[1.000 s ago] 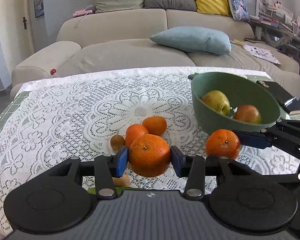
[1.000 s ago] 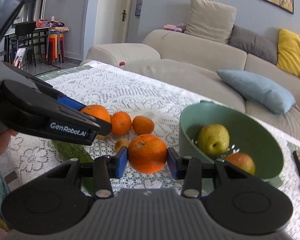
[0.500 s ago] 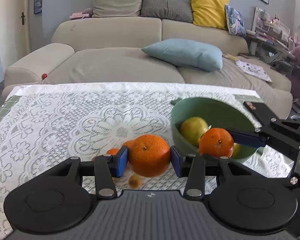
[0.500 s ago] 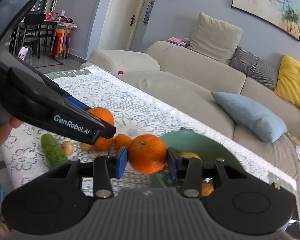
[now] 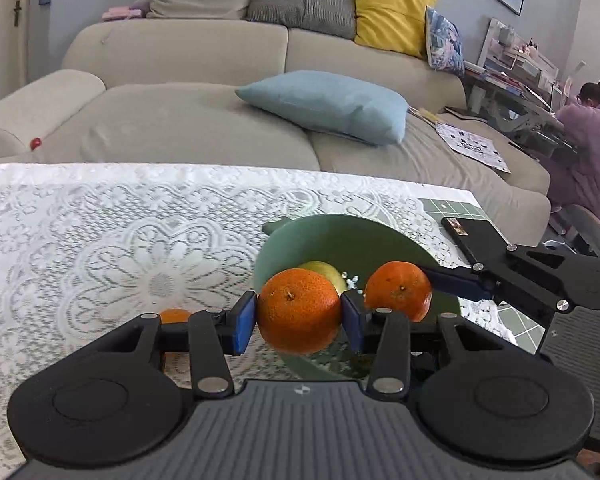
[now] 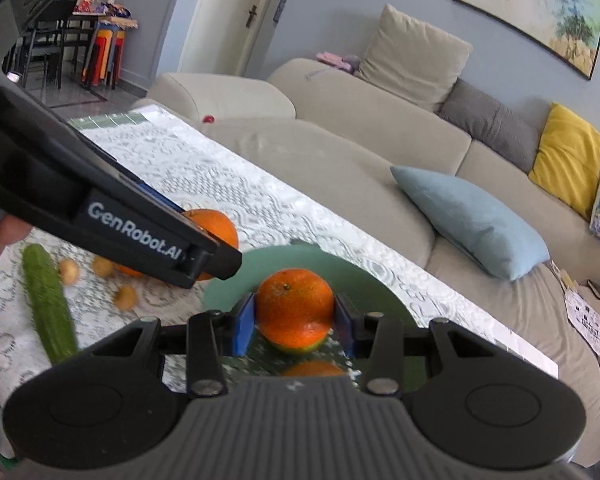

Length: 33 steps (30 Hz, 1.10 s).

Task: Organize fruits
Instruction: 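Carry both mandarins over the green colander and lower them inside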

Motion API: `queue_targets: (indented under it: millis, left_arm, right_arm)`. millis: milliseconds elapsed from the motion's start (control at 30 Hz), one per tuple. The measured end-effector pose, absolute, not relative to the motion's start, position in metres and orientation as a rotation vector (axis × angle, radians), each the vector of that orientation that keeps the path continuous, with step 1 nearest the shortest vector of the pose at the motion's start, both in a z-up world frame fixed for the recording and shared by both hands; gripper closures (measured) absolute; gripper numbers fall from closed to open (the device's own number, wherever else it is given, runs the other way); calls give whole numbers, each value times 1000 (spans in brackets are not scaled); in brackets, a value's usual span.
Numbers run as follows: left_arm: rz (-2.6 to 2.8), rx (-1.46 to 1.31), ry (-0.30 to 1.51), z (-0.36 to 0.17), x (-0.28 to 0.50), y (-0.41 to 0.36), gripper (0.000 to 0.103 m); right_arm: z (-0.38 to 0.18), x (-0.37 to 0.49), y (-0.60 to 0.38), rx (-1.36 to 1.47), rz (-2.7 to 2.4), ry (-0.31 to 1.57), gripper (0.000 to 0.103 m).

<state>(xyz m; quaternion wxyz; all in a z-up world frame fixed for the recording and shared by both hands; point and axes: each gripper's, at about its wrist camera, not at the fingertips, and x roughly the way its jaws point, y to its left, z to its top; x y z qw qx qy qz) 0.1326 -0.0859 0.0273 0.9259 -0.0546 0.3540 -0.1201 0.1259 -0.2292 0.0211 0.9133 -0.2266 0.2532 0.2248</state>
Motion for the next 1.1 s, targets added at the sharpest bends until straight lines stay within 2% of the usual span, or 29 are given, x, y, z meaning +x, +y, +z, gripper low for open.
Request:
queue_targets:
  millis: [1100]
  left_arm:
    - [-273,-69,908,-12,183,-110,52]
  right_arm:
    - [-17,191,-234,-465,510,729,63]
